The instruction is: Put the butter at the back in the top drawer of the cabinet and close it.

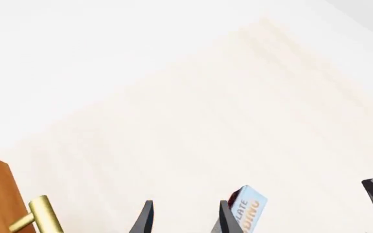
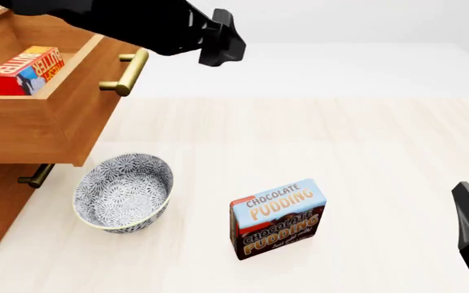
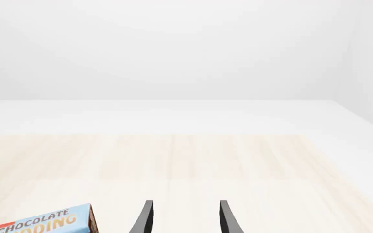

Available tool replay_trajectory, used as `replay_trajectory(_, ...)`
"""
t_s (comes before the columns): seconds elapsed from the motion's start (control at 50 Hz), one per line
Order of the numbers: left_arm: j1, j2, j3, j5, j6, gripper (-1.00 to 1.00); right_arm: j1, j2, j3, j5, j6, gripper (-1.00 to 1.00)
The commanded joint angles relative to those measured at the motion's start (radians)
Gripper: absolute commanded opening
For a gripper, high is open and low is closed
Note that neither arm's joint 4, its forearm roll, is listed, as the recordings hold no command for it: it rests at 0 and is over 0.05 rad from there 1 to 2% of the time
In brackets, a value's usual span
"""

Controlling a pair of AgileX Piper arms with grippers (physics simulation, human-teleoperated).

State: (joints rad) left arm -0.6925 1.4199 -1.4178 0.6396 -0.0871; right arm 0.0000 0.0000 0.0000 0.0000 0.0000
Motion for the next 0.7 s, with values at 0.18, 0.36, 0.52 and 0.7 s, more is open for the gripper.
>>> replay_trajectory(0.18,-0.013,0.056,0.037,-0.056,-0.048,1.0,0.0,0.0,0.0,0.0,0.0,1.0)
replay_trajectory(0.36,-0.003,0.066,0.06,-0.07,-0.059,1.0,0.0,0.0,0.0,0.0,0.0,1.0)
replay_trajectory(0.52,0.022,0.067,0.078,-0.075,-0.062,1.0,0.0,0.0,0.0,0.0,0.0,1.0)
replay_trajectory(0.7,0.047,0.069,0.097,-0.082,-0.063,1.0,0.0,0.0,0.0,0.0,0.0,1.0)
